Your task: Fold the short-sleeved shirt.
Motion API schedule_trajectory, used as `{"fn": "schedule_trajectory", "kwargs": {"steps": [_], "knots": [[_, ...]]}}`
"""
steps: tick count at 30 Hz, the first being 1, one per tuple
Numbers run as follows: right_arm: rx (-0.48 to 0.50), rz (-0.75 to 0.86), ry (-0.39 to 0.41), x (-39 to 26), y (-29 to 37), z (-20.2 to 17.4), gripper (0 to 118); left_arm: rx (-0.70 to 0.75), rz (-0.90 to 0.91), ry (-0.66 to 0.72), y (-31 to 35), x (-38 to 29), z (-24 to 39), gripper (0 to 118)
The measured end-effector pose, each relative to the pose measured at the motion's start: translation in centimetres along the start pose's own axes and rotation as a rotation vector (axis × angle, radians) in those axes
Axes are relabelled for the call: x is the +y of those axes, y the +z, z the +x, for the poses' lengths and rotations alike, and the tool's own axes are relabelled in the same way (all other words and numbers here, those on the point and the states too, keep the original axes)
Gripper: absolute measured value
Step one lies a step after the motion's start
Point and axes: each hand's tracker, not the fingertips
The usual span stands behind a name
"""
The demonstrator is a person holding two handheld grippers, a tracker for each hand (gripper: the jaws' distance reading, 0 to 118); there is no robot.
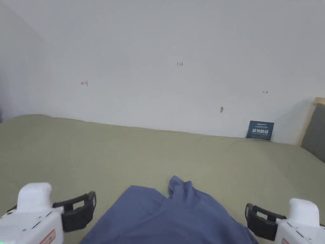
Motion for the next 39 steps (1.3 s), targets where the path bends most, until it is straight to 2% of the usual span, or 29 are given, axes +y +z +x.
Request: {"fn": "schedule_trajectory", "kwargs": {"steps": [1, 2, 3, 4, 5, 6, 7, 8, 9, 11, 14, 16, 17, 19, 24, 25, 26, 27, 28, 29, 31, 33, 34, 35, 36, 37, 38, 39], "knots": [[-0.020, 0.015, 0.011, 0.2, 0.3, -0.3, 117, 0.007, 0.013, -0.022, -1.3, 2.4, 2.8, 103], [-0.035, 0.029, 0.015, 0.4, 0.3, -0.4, 115, 0.011, 0.035, -0.027, -1.8, 3.3, 4.0, 86], [-0.033, 0.027, 0.021, 0.5, 0.7, -0.7, 110, 0.002, 0.047, -0.029, -1.6, 3.0, 3.8, 67], [-0.030, 0.021, 0.025, 0.6, 1.0, -1.0, 95, -0.003, 0.051, -0.028, -1.4, 2.5, 3.4, 35], [-0.027, 0.025, 0.029, 0.5, 1.5, -1.2, 48, 0.000, 0.063, -0.032, -2.1, 4.2, 6.8, 1], [-0.024, 0.032, 0.035, 0.3, 1.5, -1.4, 8, 0.016, 0.061, -0.040, -2.2, 4.5, 7.9, 1], [-0.028, 0.031, 0.048, 0.2, 1.5, -1.7, 0, 0.045, 0.076, -0.046, -2.2, 4.3, 8.1, 0], [-0.118, 0.010, 0.101, -0.2, 1.6, -2.4, 0, 0.024, 0.070, -0.034, -2.0, 4.1, 8.3, 0], [-0.136, 0.029, 0.093, -0.5, 1.9, -2.6, 0, -0.039, 0.054, -0.006, -1.5, 4.4, 8.7, 0], [-0.011, 0.010, 0.019, -0.6, 1.5, -1.9, 0, -0.028, 0.031, -0.003, -1.4, 4.4, 8.1, 0], [-0.028, -0.006, 0.064, -0.6, 1.4, -2.1, 0, -0.038, -0.044, -0.052, -1.2, 4.5, 6.4, 0], [-0.006, -0.008, 0.063, -0.6, 1.4, -2.2, 0, -0.073, -0.133, -0.074, -1.2, 4.9, 4.3, 0], [0.003, -0.014, 0.065, -0.6, 1.3, -2.4, 0, -0.043, -0.184, -0.082, -1.4, 5.0, 3.4, 0], [0.013, -0.024, 0.066, -0.8, 1.0, -2.5, 0, -0.012, -0.282, -0.076, -1.6, 5.3, 1.4, 0], [0.055, -0.067, 0.076, -1.7, -0.2, -3.6, 0, -0.082, -0.508, -0.010, -2.9, 4.7, -2.5, 0], [0.060, -0.079, 0.085, -1.9, -0.5, -3.8, 0, -0.080, -0.542, -0.005, -3.0, 4.1, -2.6, 4], [0.067, -0.090, 0.092, -2.2, -0.7, -4.0, 0, -0.075, -0.607, -0.007, -3.5, 3.5, -3.0, 31], [0.076, -0.104, 0.094, -2.4, -1.0, -4.2, 0, -0.070, -0.623, -0.015, -4.1, 2.9, -3.2, 72], [0.082, -0.115, 0.093, -2.6, -1.3, -4.2, 0, -0.081, -0.629, -0.020, -4.5, 2.2, -3.3, 107], [0.085, -0.126, 0.092, -2.7, -1.6, -4.3, 0, -0.094, -0.654, -0.020, -5.0, 1.2, -3.7, 114], [0.097, -0.140, 0.092, -2.9, -1.8, -4.3, 0, -0.136, -0.664, 0.044, -5.4, 0.0, -3.9, 108], [0.099, -0.155, 0.095, -3.1, -2.5, -4.1, 0, -0.125, -0.708, 0.073, -6.7, -1.7, -5.3, 107], [0.099, -0.166, 0.099, -3.2, -2.7, -4.2, 0, -0.121, -0.716, 0.055, -7.1, -2.3, -5.4, 106], [0.097, -0.175, 0.102, -3.3, -3.1, -4.2, 0, -0.118, -0.739, 0.023, -7.5, -3.1, -5.3, 99], [0.098, -0.179, 0.107, -3.4, -3.6, -4.2, 0, -0.093, -0.759, -0.018, -7.9, -3.8, -5.1, 85], [0.100, -0.184, 0.110, -3.5, -4.2, -4.3, 0, -0.084, -0.774, -0.041, -8.2, -4.5, -5.0, 55], [0.107, -0.193, 0.118, -3.6, -4.8, -4.5, 0, -0.078, -0.781, -0.065, -8.5, -5.2, -4.9, 3], [0.121, -0.210, 0.131, -3.7, -5.8, -4.8, 0, -0.075, -0.756, -0.082, -8.8, -5.6, -4.7, 3]]}}
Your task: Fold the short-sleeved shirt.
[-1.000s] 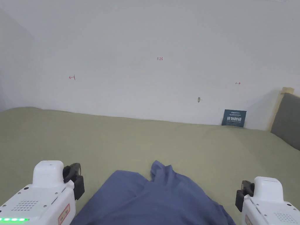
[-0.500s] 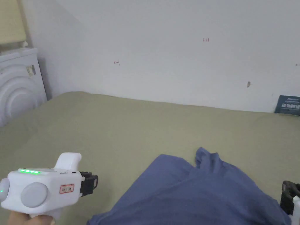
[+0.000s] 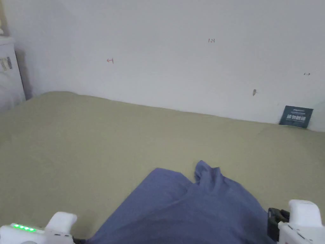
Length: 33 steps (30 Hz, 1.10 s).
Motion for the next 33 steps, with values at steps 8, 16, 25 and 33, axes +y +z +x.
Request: {"fn": "schedule_trajectory", "kwargs": {"steps": [8, 16, 25, 33], "knots": [[0.161, -0.185, 0.081, 7.6, -14.7, 1.5, 0, 0.005, 0.041, 0.001, 0.8, -0.7, 2.3, 3], [0.123, -0.485, 0.211, 14.5, -30.1, 1.7, 29, -0.010, 0.020, 0.040, 1.1, 0.0, 2.1, 3], [0.214, -0.830, 0.442, 9.9, -38.3, 0.2, 101, -0.004, -0.027, 0.088, -0.3, -0.1, 1.6, 3], [0.215, -0.818, 0.261, 12.9, -35.4, 1.2, 0, -0.012, -0.043, 0.098, -1.0, 0.5, 1.4, 3]]}}
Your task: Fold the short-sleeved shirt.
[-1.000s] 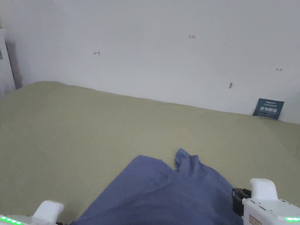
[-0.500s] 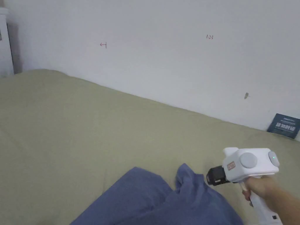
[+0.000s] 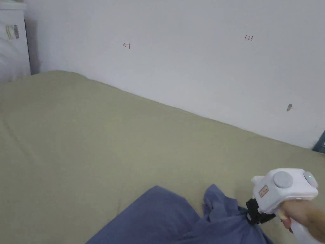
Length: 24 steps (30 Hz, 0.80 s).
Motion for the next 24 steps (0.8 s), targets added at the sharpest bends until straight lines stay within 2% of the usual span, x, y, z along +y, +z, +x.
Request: {"fn": "schedule_trajectory", "kwargs": {"steps": [3, 7, 10, 16, 20, 23, 24], "knots": [[-0.008, 0.093, -0.013, -1.0, 2.8, -0.3, 0, 0.000, 0.006, 0.026, 0.2, 0.1, 0.1, 3], [0.033, 0.222, -0.016, -2.9, 8.2, -0.1, 0, -0.024, 0.058, 0.048, 2.0, 1.2, 0.0, 3], [-0.006, 0.335, -0.012, -4.7, 13.4, 0.0, 0, -0.042, 0.125, 0.007, 4.2, 3.7, 0.3, 3], [-0.055, 0.563, -0.099, -7.4, 23.9, 1.5, 0, -0.035, 0.291, -0.063, 7.9, 11.4, 0.8, 3], [-0.127, 0.698, -0.111, -7.7, 30.3, 2.0, 0, -0.023, 0.356, -0.122, 10.5, 17.6, 2.4, 3], [-0.245, 0.847, -0.159, -7.5, 34.5, 2.6, 0, -0.006, 0.437, -0.155, 12.5, 22.3, 3.6, 3], [-0.247, 0.887, -0.181, -7.4, 35.8, 2.9, 0, 0.008, 0.461, -0.158, 13.2, 23.9, 3.9, 3]]}}
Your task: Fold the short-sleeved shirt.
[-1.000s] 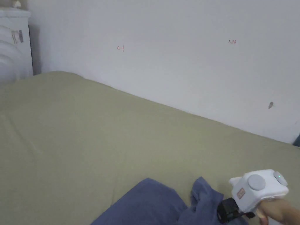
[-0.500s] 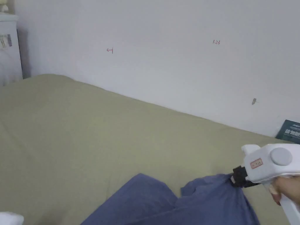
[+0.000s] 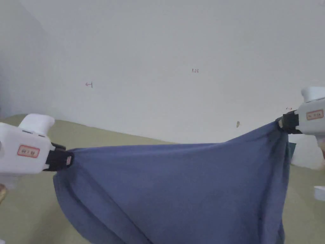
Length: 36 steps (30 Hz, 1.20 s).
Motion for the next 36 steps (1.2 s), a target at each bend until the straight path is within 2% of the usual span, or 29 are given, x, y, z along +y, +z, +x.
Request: {"fn": "schedule_trajectory", "kwargs": {"steps": [5, 8, 14, 18, 24, 28, 32, 36], "knots": [[-0.025, 0.112, -0.026, 5.5, 1.3, 1.5, 0, 0.111, 0.103, -0.092, -0.7, 8.4, 0.4, 3], [-0.035, 0.151, -0.054, 8.9, 1.4, 2.0, 0, 0.152, 0.158, -0.081, -0.6, 13.5, 1.0, 3], [-0.107, 0.343, 0.038, 13.2, 1.4, 2.0, 0, 0.220, 0.275, -0.098, -1.0, 20.7, 2.0, 3], [-0.101, 0.375, 0.006, 14.5, 0.8, 2.6, 0, 0.248, 0.306, -0.145, -2.6, 23.3, 1.3, 3], [-0.111, 0.405, 0.035, 15.2, 0.5, 2.8, 0, 0.255, 0.340, -0.149, -3.7, 24.8, 0.8, 3], [-0.094, 0.413, 0.026, 14.3, 0.9, 3.0, 0, 0.251, 0.342, -0.165, -4.3, 24.8, 0.3, 3], [-0.068, 0.405, 0.021, 11.2, 1.8, 2.9, 0, 0.229, 0.339, -0.202, -3.7, 21.8, 0.7, 3], [-0.045, 0.355, 0.053, 6.3, 2.8, 2.6, 0, 0.201, 0.338, -0.207, -3.1, 16.5, 0.7, 3]]}}
